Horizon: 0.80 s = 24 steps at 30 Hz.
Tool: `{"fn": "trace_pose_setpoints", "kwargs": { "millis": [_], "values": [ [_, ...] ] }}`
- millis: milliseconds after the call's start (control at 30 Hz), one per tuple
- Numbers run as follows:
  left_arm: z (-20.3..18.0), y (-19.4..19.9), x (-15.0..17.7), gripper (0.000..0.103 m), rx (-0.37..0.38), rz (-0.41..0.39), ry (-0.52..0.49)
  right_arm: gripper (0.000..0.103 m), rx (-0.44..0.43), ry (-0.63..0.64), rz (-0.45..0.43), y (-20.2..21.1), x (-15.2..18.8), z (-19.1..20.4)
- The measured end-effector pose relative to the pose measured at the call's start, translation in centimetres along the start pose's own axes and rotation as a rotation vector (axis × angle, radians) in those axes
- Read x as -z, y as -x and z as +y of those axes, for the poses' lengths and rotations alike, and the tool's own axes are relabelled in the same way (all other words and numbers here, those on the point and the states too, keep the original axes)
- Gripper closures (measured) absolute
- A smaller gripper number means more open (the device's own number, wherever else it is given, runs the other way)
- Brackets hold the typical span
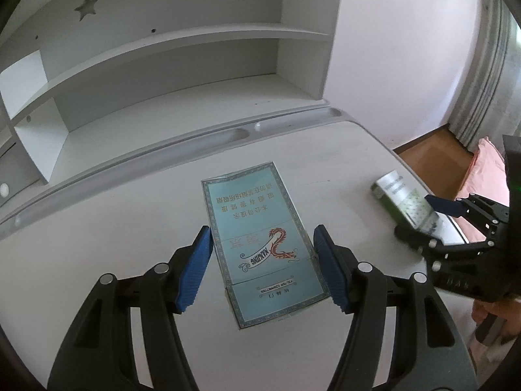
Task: Collect trash
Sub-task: 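Grasp the light-blue booklet with left gripper while right holds the green packet, then carry both items over the black bin and open both grippers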
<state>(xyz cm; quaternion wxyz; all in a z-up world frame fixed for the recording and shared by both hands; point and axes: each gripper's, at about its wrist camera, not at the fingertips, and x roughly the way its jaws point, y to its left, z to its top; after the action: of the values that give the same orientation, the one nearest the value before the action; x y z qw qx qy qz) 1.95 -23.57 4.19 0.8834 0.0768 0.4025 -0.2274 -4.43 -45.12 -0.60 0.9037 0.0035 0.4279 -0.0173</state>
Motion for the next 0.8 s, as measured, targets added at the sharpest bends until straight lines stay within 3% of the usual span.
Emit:
{"fn": "trace_pose_setpoints", "kwargs": {
  "millis": [100,200,367,533,667,767,800],
  "values": [
    [0.3,-0.1,0.0,0.041,0.005,-0.001,0.007,0.048,-0.013,0.005,-0.007,-0.1,0.0,0.3],
    [0.1,0.1,-0.1,0.041,0.007,-0.011,-0.008,0.048,-0.083,-0.032,-0.029,0.8,0.1,0.0],
    [-2.7,2.1,-1.0,0.041,0.072,-0.067,-0.059,0.048,-0.058,-0.103,-0.182,7.8,0.4,-2.8],
    [-12.1,5.3,-0.5,0.041,0.222,-0.131,-0.247,0.048,0.058,-0.203,-0.272,16.1,4.5,-8.6],
    [-23.3,8.1,3.1,0.041,0.411,-0.135,-0.475,0.048,0.159,-0.344,-0.237,19.5,10.7,-14.6],
    [-29.7,8.7,7.0,0.041,0.535,-0.084,-0.600,0.048,0.186,-0.490,-0.190,20.2,16.5,-18.9],
    [-31.7,8.2,8.7,0.041,0.585,-0.035,-0.631,0.048,0.186,-0.534,-0.174,20.0,18.3,-20.0]
  ]
}}
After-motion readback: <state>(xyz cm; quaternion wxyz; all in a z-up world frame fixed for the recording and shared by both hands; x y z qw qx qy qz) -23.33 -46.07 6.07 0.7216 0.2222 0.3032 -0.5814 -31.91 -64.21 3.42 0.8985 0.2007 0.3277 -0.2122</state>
